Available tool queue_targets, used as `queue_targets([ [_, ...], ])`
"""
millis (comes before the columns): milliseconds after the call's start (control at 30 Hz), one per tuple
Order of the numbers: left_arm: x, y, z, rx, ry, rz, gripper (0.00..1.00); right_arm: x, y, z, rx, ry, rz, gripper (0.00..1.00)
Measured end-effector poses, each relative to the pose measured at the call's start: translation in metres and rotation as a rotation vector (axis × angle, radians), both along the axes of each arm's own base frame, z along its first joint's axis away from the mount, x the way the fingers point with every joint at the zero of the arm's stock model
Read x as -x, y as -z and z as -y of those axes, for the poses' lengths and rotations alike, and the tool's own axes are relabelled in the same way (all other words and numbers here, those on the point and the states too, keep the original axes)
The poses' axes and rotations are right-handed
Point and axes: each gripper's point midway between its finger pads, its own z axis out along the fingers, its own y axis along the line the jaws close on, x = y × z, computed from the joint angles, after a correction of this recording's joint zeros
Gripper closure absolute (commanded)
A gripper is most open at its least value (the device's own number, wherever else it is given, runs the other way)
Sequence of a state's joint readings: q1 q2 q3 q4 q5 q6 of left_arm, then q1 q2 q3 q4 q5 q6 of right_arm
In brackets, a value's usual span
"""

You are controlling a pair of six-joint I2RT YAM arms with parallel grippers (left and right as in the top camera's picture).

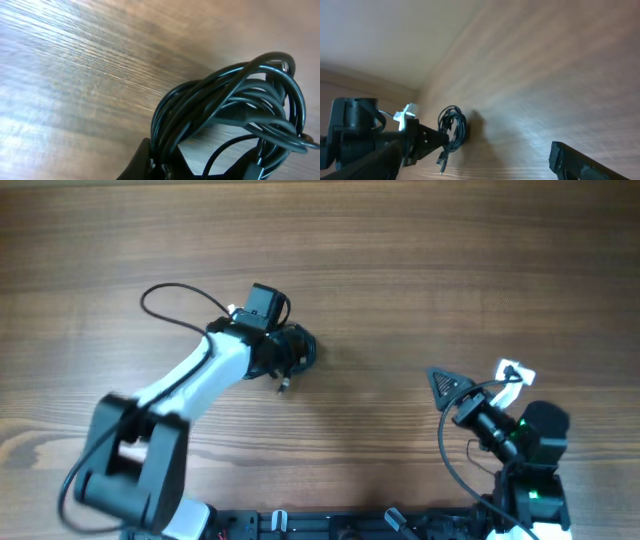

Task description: Untangle cables

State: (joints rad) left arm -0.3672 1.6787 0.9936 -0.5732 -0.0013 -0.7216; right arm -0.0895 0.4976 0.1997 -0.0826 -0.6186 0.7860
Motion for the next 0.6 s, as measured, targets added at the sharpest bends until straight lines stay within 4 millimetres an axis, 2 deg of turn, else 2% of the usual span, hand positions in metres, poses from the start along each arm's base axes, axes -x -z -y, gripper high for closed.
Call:
queue_targets([
  [33, -0.001, -0.006, 0.000, 0.012, -0.020, 0.014, 0.96, -0.002, -0.010, -0.005, -0.009, -0.035, 0.023, 0.06],
  [67, -0.003, -0.029, 0.001, 0.064, -0.101, 0.058, 0.96, -0.002, -0.013, -0.009, -0.020, -0.062, 0.026, 0.07],
  [100, -0.003, -0.040, 0.002, 0.095, -0.150, 0.079, 0.96, -0.001, -0.013, -0.015, -0.036, -0.097, 0.019, 0.07],
  [267, 0.000, -0.078, 0.008, 0.233, -0.307, 0.129, 0.96, 0.008, 0.001, -0.049, -0.100, -0.259, -0.074, 0.10],
  [333, 0.002, -0.083, 0.013, 0.263, -0.326, 0.131, 0.96, 0.010, -0.001, -0.068, -0.109, -0.333, -0.062, 0.09],
  [400, 0.005, -0.085, 0.020, 0.283, -0.330, 0.123, 0.96, 0.014, -0.005, -0.095, -0.115, -0.423, -0.038, 0.09],
  [600, 0.017, -0.085, 0.043, 0.319, -0.287, 0.089, 0.96, 0.014, -0.007, -0.158, -0.163, -0.522, 0.011, 0.10],
])
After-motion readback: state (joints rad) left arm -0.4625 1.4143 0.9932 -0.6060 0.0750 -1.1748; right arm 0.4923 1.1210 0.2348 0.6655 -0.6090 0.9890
